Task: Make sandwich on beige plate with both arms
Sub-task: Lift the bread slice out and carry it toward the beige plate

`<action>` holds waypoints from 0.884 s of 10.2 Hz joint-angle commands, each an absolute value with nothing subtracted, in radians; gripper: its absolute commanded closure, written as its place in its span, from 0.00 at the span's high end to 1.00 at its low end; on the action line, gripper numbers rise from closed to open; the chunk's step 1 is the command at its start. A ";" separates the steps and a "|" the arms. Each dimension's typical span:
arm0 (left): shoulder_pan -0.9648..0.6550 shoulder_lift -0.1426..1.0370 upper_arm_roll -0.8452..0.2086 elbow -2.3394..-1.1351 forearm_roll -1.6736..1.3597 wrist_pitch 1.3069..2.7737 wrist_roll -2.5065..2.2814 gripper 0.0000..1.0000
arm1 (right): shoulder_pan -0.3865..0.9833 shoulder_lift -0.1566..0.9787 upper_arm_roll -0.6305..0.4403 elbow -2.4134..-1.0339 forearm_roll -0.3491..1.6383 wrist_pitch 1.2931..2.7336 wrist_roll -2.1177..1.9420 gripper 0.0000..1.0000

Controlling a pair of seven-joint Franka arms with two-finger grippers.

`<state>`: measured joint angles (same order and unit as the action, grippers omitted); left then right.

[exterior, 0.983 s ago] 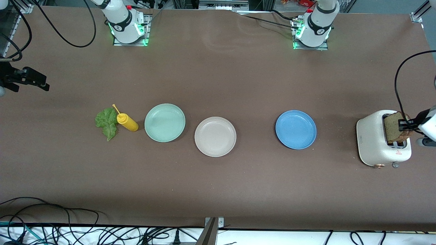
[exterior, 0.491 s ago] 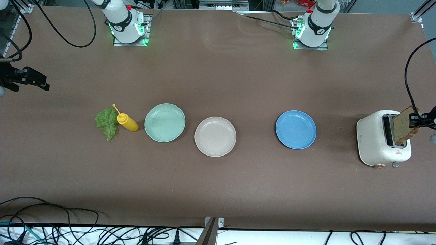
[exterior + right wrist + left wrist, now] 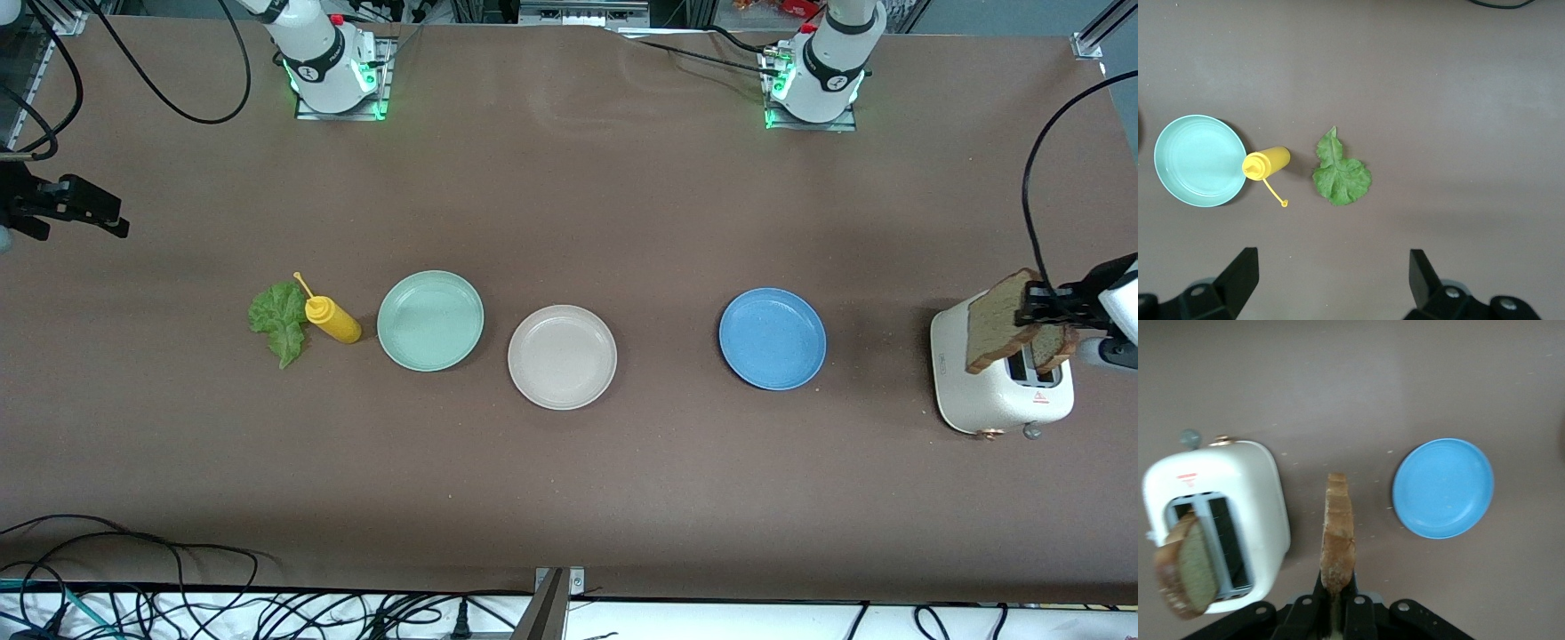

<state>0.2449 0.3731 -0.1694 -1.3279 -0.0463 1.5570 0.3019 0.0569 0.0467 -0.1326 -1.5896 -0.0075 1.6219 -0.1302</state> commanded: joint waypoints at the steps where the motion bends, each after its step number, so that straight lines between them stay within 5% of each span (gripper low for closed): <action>1: 0.186 0.408 -0.178 -1.302 -0.171 1.531 0.304 0.00 | 0.060 0.044 -0.133 -1.585 -0.003 1.611 -0.124 1.00; 9: -0.043 0.638 -0.178 -1.299 -0.548 1.613 0.187 0.00 | 0.058 0.044 -0.133 -1.585 -0.003 1.611 -0.127 1.00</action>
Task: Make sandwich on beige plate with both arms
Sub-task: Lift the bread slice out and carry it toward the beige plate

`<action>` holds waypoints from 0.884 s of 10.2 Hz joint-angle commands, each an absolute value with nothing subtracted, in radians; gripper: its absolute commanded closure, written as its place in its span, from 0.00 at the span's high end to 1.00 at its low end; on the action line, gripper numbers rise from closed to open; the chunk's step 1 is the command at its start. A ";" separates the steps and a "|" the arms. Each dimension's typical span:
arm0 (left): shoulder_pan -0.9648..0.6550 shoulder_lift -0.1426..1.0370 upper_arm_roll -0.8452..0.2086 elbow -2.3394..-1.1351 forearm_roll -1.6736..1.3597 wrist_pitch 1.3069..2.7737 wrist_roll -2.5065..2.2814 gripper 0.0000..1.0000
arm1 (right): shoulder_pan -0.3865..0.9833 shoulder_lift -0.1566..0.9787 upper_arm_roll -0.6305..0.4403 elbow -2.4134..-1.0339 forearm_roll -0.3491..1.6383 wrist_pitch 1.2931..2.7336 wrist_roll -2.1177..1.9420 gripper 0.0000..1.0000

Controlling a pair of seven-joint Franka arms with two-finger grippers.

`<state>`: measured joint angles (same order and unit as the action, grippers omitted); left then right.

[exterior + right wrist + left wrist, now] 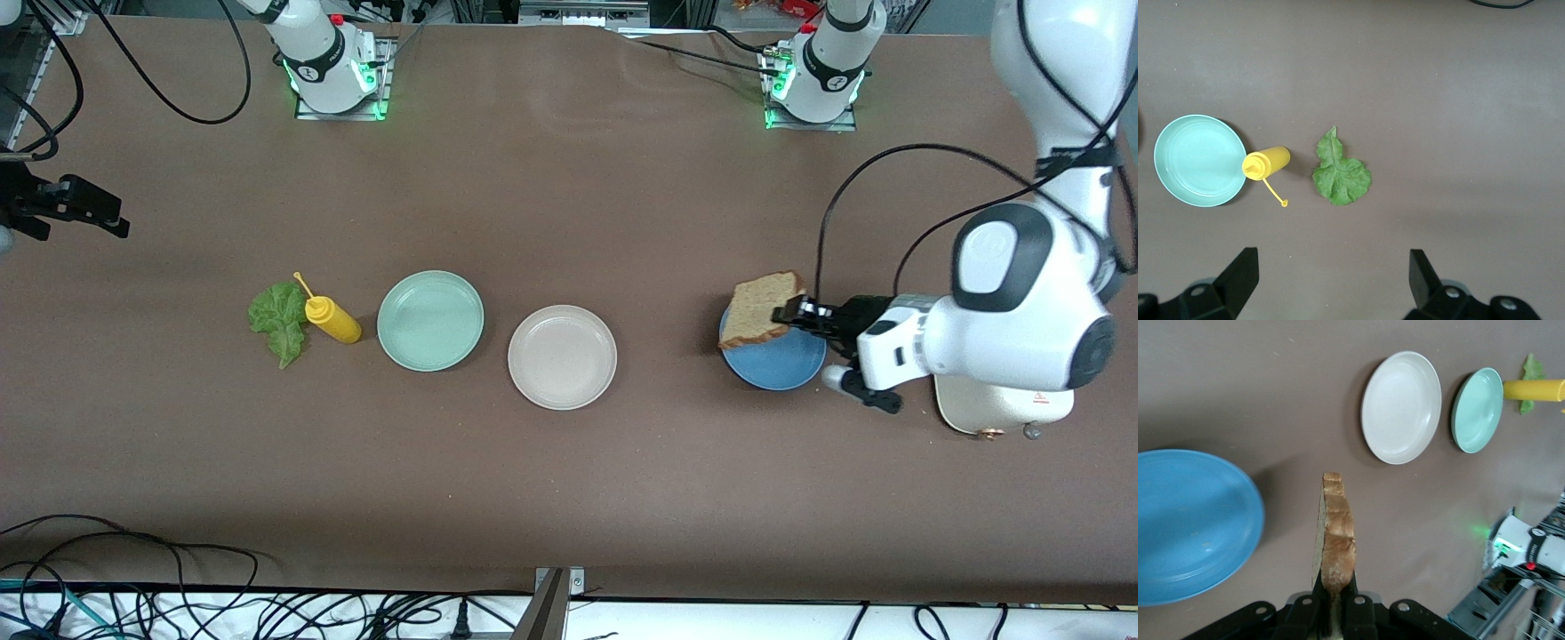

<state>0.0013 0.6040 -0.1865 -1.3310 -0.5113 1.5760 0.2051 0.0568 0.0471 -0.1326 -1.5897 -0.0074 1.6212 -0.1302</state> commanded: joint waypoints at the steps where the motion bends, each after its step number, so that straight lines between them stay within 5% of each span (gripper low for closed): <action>1: -0.079 0.661 -0.178 -1.302 -0.558 1.696 0.184 0.00 | 0.057 0.044 -0.133 -1.585 -0.003 1.611 -0.129 1.00; 9: -0.259 0.810 -0.176 -1.304 -0.796 2.043 0.013 0.00 | 0.057 0.044 -0.133 -1.585 -0.003 1.612 -0.124 1.00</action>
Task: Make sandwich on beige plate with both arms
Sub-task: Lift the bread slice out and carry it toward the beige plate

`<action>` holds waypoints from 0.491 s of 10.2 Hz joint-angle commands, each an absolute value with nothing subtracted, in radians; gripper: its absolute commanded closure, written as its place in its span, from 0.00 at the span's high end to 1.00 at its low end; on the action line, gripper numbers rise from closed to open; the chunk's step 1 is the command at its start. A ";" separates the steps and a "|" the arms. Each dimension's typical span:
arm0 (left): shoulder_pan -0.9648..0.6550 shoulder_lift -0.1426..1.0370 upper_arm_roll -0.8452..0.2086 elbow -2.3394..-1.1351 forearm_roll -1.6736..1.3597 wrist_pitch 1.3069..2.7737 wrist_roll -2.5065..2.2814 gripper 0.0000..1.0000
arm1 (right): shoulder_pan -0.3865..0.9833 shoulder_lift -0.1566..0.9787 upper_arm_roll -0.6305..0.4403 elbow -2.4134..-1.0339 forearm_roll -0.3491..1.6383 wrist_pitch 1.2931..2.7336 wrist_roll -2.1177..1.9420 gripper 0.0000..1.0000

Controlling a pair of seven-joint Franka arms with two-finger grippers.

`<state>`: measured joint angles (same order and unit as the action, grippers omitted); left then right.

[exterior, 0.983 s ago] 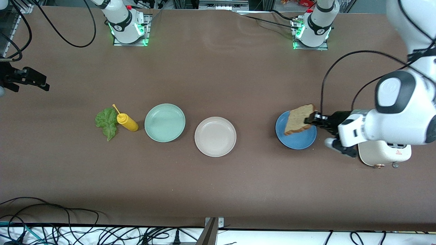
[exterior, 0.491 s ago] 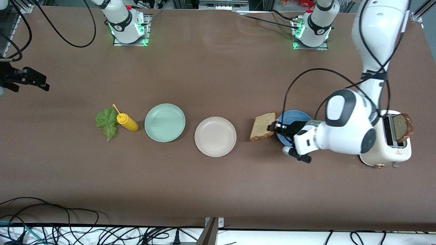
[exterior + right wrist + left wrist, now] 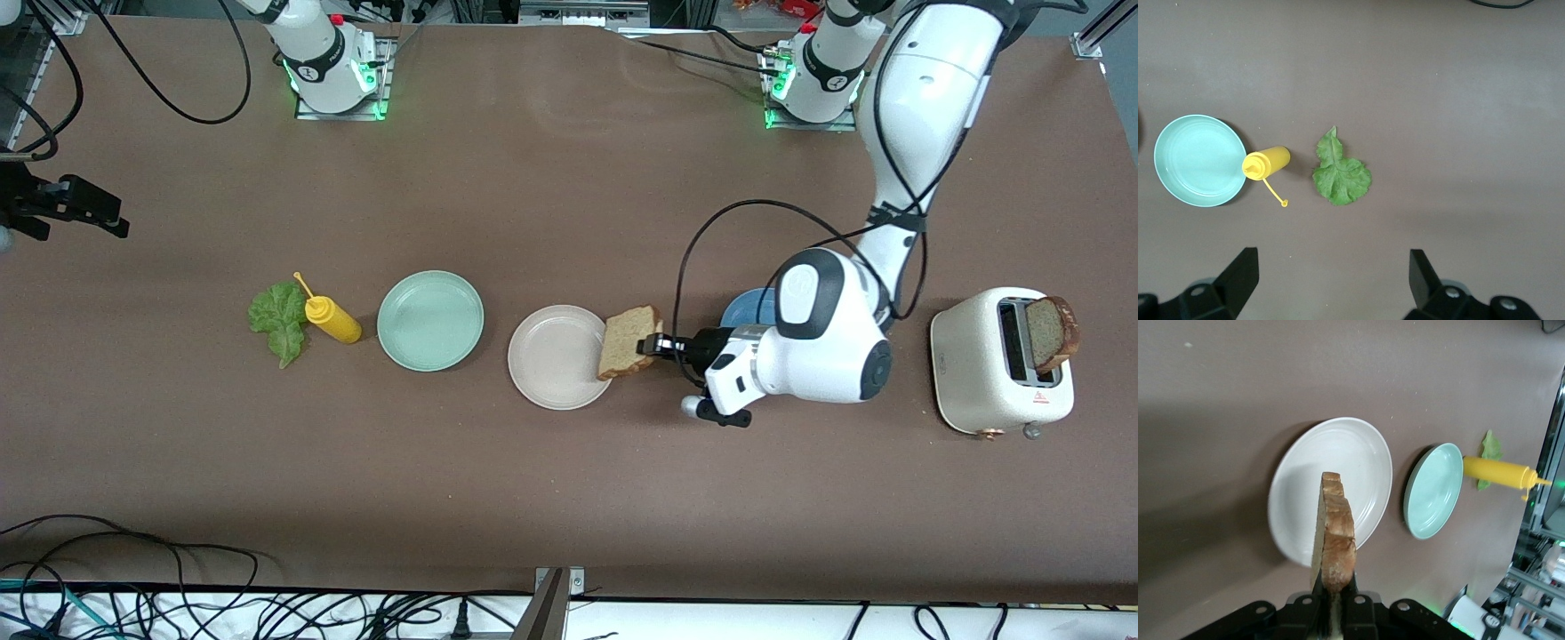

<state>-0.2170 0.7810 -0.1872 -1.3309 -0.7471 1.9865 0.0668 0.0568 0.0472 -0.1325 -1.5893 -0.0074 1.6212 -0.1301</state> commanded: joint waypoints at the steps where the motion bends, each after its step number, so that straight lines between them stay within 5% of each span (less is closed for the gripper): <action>1: -0.288 0.822 -0.176 -1.304 -0.822 2.101 -0.015 0.00 | 0.058 0.044 -0.133 -1.585 -0.003 1.612 -0.124 1.00; 5: -0.334 0.844 -0.176 -1.304 -0.911 2.151 -0.061 0.00 | 0.057 0.046 -0.133 -1.585 -0.003 1.612 -0.126 1.00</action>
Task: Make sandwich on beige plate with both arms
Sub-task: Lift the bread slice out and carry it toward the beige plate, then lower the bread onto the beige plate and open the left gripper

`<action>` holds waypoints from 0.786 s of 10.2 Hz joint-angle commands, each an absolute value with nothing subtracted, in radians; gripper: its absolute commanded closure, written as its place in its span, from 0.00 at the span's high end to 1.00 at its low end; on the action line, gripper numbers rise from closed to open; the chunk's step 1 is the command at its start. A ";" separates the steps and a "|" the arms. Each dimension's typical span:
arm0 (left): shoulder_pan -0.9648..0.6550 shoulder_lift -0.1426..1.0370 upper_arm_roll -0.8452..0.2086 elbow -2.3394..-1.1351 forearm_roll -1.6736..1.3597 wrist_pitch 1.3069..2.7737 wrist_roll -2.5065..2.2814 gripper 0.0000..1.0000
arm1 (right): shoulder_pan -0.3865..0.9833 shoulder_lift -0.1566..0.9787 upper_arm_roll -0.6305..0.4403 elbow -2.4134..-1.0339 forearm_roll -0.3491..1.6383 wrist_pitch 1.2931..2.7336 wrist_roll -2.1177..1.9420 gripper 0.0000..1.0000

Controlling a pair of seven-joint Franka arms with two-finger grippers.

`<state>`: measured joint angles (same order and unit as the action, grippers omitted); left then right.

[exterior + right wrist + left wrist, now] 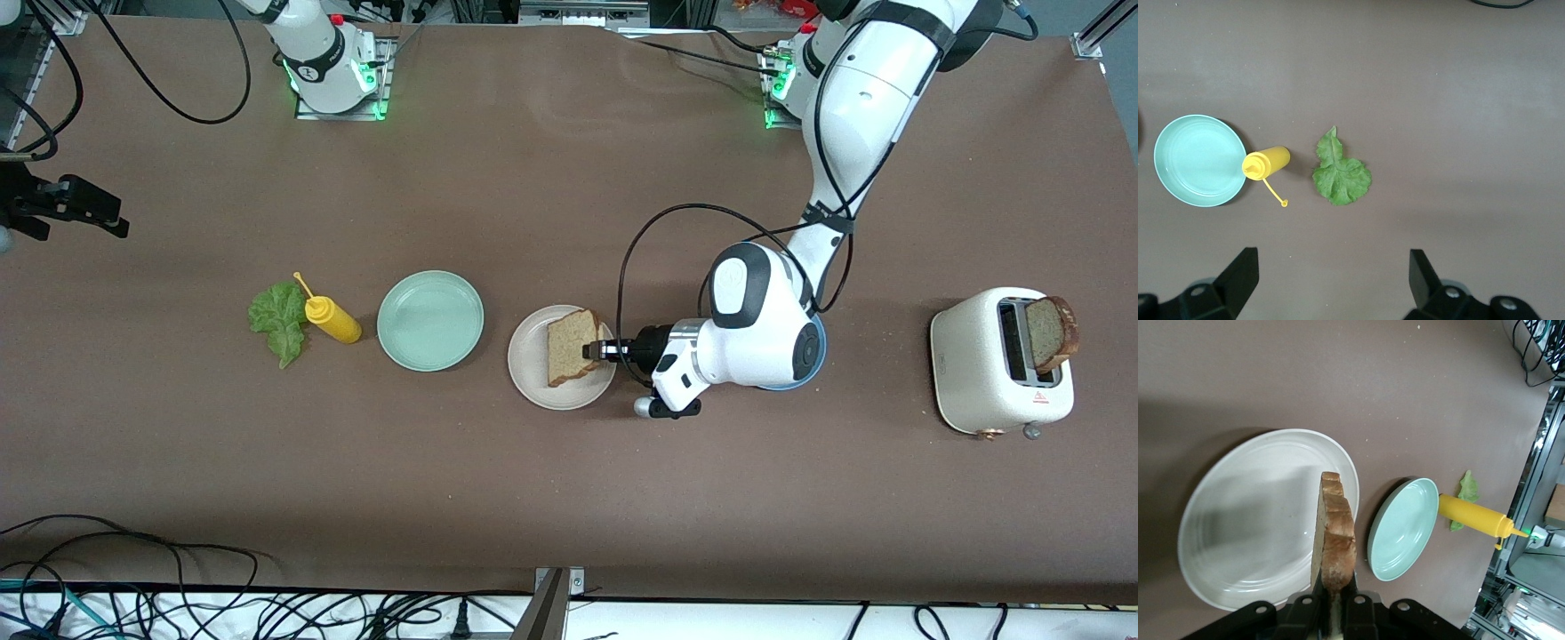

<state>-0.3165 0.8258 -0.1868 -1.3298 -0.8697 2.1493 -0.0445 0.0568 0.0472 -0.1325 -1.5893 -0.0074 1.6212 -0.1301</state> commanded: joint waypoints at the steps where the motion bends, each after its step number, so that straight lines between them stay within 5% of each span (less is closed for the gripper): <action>1: -0.350 0.856 -0.176 -1.305 -0.914 2.158 -0.061 0.00 | 0.057 0.046 -0.135 -1.585 -0.003 1.612 -0.127 1.00; 6: -0.382 0.877 -0.173 -1.316 -0.907 2.241 -0.055 0.00 | 0.055 0.046 -0.135 -1.585 -0.003 1.611 -0.127 1.00; 7: -0.379 0.879 -0.169 -1.318 -0.904 2.241 -0.045 0.41 | 0.055 0.046 -0.135 -1.585 -0.003 1.611 -0.127 1.00; 8: -0.370 0.879 -0.166 -1.318 -0.902 2.241 -0.043 0.97 | 0.055 0.045 -0.135 -1.585 -0.003 1.611 -0.127 1.00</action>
